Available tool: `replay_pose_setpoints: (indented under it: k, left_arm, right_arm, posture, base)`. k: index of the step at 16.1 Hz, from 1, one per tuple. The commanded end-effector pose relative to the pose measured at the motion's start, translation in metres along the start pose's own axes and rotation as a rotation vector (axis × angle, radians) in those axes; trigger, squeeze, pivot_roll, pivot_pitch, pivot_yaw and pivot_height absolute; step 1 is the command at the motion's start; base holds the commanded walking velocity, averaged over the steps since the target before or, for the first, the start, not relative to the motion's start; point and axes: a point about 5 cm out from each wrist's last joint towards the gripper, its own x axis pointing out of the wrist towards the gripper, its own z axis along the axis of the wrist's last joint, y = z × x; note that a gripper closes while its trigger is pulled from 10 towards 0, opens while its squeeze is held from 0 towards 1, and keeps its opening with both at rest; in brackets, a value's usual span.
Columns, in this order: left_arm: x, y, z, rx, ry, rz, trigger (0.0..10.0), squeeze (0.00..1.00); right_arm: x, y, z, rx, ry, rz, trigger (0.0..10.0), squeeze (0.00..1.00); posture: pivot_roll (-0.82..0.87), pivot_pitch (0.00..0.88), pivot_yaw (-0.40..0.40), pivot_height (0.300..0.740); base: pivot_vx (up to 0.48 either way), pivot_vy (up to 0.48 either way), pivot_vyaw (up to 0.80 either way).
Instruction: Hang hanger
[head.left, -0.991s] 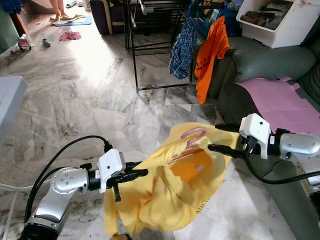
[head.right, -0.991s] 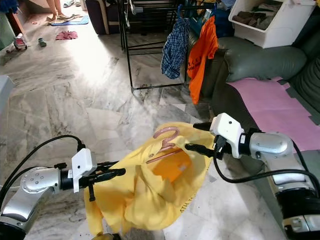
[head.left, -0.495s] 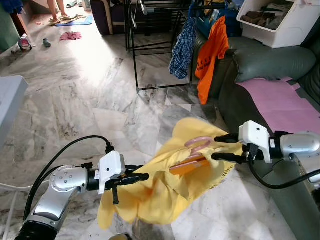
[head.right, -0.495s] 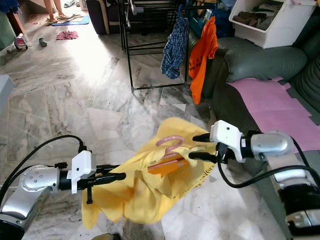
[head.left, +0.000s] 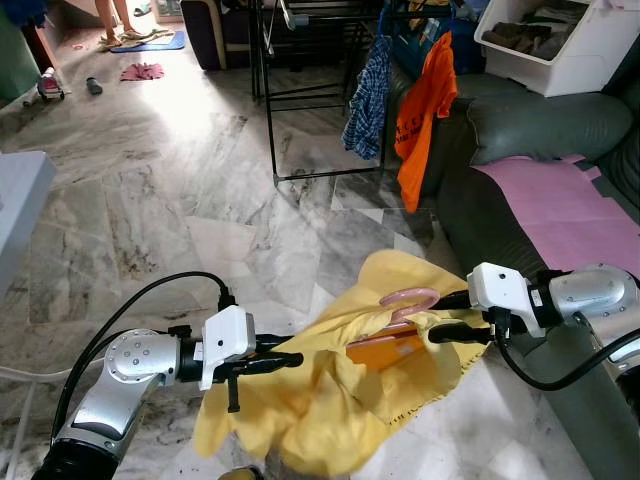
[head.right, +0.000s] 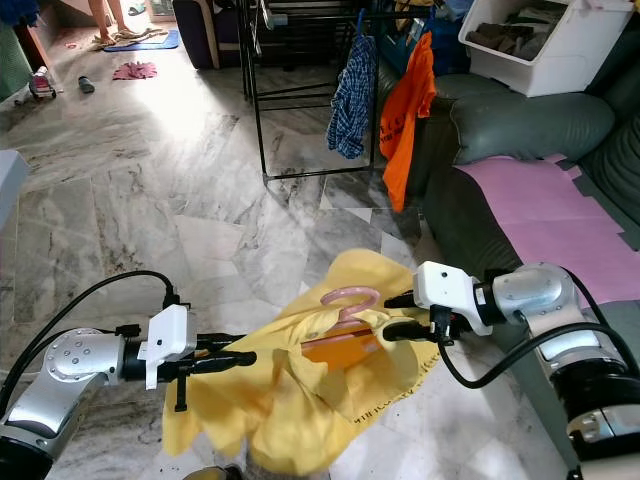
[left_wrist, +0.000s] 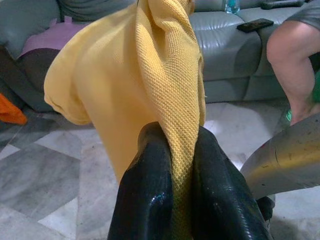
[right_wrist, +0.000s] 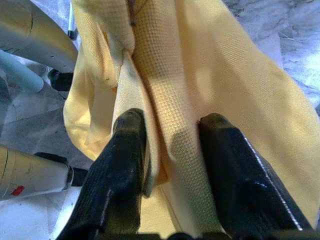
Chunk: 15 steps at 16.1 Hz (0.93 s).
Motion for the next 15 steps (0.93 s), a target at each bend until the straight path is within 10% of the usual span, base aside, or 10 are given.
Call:
replay_pose_setpoints:
  k: [1,15]
  left_arm:
    - [0.0022,0.0033,0.0075,0.042,-0.029,-0.008,0.0,0.00]
    - [0.0053,0.0055,0.0037,0.046,-0.024,0.004,0.0,0.00]
  right_arm:
    - [-0.0022,-0.0025,0.0033,-0.016,0.003,0.029,0.0,0.00]
    - [-0.0004,-0.0036,-0.0014,-0.014,-0.014,0.006,0.0,0.00]
  posture:
    - [0.01,0.083,-0.044,0.740]
    - [0.00,0.075,-0.045,0.740]
  base:
    - [0.000,0.000,0.00]
    - [0.000,0.000,0.00]
